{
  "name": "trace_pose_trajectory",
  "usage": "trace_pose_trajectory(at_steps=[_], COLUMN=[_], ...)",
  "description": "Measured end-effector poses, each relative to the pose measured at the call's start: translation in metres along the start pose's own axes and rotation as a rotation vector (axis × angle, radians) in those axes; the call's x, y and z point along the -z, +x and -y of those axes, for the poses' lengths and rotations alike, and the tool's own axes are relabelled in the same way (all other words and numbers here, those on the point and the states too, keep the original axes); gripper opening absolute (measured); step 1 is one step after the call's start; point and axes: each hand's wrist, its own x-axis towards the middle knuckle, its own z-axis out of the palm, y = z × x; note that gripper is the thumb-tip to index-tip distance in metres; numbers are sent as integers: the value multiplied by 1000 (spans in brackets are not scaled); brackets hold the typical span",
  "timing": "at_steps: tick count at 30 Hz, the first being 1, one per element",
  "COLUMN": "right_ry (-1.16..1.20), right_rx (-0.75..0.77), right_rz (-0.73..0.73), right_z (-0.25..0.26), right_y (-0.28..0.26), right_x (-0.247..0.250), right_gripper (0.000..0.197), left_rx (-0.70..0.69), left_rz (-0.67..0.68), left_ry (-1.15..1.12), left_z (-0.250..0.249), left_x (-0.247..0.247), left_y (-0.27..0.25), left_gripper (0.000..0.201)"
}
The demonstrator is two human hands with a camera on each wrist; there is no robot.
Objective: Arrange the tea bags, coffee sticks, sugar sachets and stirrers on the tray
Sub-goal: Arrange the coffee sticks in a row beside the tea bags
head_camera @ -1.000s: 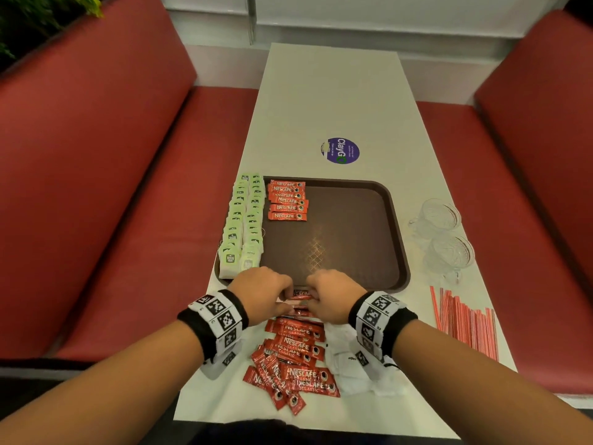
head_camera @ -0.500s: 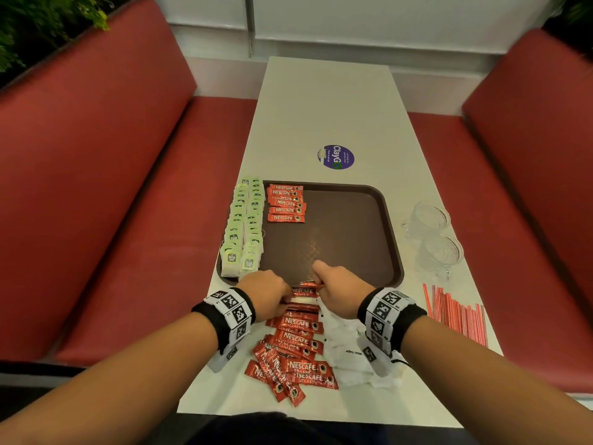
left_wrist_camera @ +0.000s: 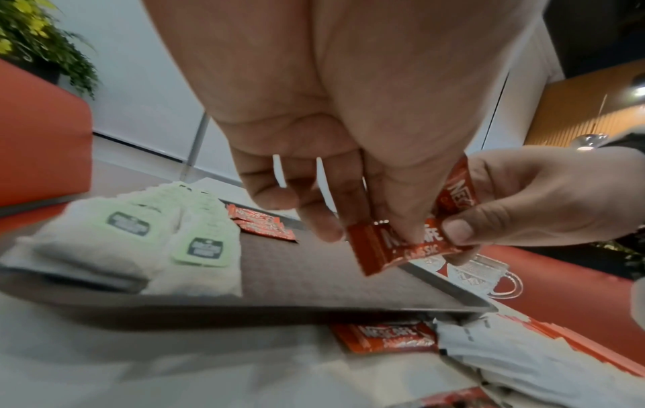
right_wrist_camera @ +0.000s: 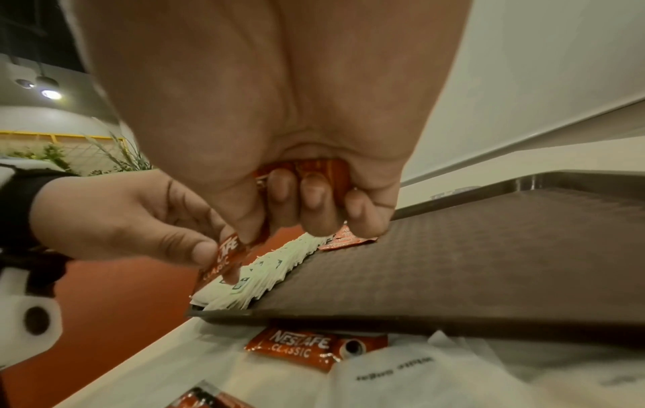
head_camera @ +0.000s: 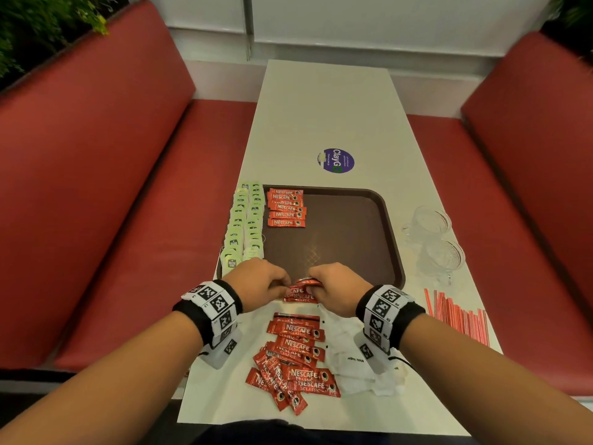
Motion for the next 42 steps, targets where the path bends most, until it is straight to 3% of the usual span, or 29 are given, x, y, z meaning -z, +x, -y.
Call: trace_pose_trajectory(at_steps=[8, 12, 18, 22, 24, 28, 42], right_ry=[131, 226, 253, 306, 311, 303, 206], right_rx=[-19, -102, -158, -175, -176, -173, -157], right_rz=[-55, -116, -95, -98, -91, -75, -121], right_z=[-2, -9, -18, -22, -24, -30, -51], right_y=[9, 10, 15, 16, 17, 21, 31], right_x=[1, 5, 7, 6, 7, 9, 11], right_gripper=[7, 12, 7, 10, 10, 16, 7], left_rx=[-6, 199, 341, 399, 405, 416, 425], left_rz=[16, -95, 119, 68, 72, 210, 157], left_ry=[30, 39, 188, 266, 280, 311, 382], left_z=[1, 16, 27, 28, 28, 26, 41], left_x=[2, 15, 15, 14, 14, 12, 32], left_y=[28, 61, 108, 121, 126, 133, 180], left_gripper=[15, 18, 16, 15, 20, 25, 21])
